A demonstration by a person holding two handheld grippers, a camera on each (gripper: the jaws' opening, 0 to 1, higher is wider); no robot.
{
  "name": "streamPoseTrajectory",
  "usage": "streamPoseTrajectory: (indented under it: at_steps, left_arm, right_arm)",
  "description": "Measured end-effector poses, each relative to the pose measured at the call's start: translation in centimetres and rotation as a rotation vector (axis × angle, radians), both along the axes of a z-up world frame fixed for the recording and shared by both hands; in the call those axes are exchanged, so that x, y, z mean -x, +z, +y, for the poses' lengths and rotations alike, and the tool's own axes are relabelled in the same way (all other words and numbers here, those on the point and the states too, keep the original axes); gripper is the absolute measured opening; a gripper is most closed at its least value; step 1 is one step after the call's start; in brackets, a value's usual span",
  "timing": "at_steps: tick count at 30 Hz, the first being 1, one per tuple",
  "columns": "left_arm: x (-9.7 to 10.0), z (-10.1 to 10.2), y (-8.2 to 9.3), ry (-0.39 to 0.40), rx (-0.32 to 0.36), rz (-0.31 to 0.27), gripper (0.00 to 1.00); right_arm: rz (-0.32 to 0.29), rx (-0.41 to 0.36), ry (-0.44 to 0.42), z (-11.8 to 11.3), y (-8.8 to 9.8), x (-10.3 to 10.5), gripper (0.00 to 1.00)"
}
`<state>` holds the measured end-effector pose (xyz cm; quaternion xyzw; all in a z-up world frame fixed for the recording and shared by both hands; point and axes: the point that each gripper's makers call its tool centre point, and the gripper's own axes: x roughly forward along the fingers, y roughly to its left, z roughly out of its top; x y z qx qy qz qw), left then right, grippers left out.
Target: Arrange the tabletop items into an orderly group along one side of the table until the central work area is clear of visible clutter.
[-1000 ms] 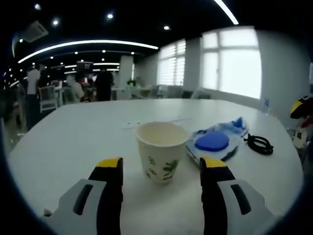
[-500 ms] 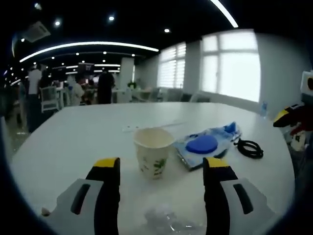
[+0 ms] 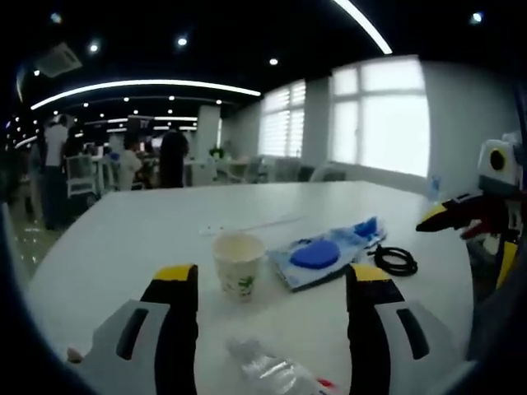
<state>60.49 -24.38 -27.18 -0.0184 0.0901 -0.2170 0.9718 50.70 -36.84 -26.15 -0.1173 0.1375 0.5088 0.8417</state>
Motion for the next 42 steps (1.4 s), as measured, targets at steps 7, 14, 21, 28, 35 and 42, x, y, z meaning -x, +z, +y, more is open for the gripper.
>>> streamPoseTrajectory:
  at_steps: [7, 14, 21, 28, 35, 42]
  left_arm:
    - [1.8, 0.0, 1.4, 0.006, 0.012, -0.017, 0.71]
    - [3.7, 0.1, 2.7, 0.000, 0.021, -0.027, 0.71]
    - [5.2, 0.5, 3.4, 0.007, 0.033, -0.025, 0.71]
    - [6.9, 0.6, 4.4, 0.007, 0.025, -0.038, 0.71]
    - [8.6, 0.9, 5.3, 0.007, 0.007, -0.049, 0.71]
    - [9.2, 1.0, 3.9, 0.021, -0.020, 0.000, 0.71]
  right_arm:
    - [0.002, -0.002, 0.002, -0.2, 0.0, 0.3, 0.79]
    - [0.004, -0.010, 0.000, -0.2, 0.2, 0.3, 0.79]
    - [0.006, -0.009, 0.004, -0.2, 0.2, 0.4, 0.78]
    - [0.011, -0.009, 0.003, -0.3, 0.1, 0.7, 0.78]
    - [0.013, -0.005, 0.015, 0.0, 0.1, 1.1, 0.79]
    - [0.010, -0.008, 0.016, -0.1, 0.2, 1.4, 0.78]
